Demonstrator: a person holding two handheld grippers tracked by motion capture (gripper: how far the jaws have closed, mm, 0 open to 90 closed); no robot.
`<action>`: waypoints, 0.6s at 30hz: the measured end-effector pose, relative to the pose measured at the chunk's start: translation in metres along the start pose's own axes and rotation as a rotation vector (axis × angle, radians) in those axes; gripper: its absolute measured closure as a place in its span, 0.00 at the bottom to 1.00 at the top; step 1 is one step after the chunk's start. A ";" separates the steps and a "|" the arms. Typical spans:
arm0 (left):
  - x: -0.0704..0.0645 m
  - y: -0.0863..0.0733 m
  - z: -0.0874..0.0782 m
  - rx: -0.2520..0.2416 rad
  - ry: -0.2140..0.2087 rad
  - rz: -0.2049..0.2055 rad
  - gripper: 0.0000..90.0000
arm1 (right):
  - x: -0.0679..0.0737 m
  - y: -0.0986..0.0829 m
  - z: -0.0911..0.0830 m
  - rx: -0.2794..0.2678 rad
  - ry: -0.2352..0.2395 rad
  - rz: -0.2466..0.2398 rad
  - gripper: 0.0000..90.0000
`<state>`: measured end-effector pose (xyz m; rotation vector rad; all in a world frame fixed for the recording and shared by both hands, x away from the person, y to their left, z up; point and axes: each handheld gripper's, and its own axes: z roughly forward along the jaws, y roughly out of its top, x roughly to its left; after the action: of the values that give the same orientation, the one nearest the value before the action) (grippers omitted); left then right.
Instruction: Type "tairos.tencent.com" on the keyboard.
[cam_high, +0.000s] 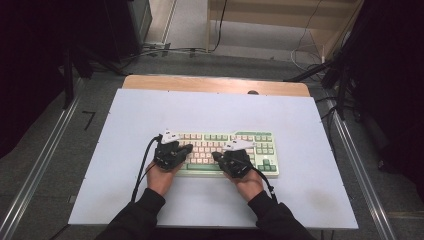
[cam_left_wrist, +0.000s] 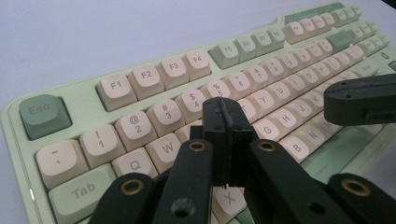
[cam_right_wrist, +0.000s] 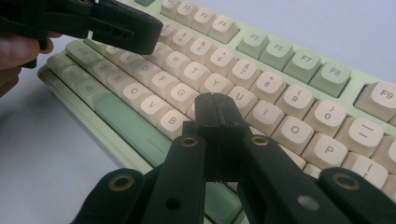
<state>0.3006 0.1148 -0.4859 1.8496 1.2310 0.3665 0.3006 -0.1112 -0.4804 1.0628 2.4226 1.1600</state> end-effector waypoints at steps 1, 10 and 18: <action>0.000 0.000 0.001 -0.001 0.006 -0.002 1.00 | 0.000 0.000 0.000 0.000 0.000 0.000 0.97; 0.003 0.001 0.005 0.000 0.031 -0.015 1.00 | 0.000 0.000 0.000 0.001 0.001 0.000 0.97; 0.005 0.001 0.007 0.006 0.037 -0.011 1.00 | 0.000 0.000 0.001 0.002 0.002 -0.001 0.97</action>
<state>0.3081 0.1154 -0.4906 1.8478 1.2684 0.3931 0.3009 -0.1108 -0.4812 1.0607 2.4262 1.1594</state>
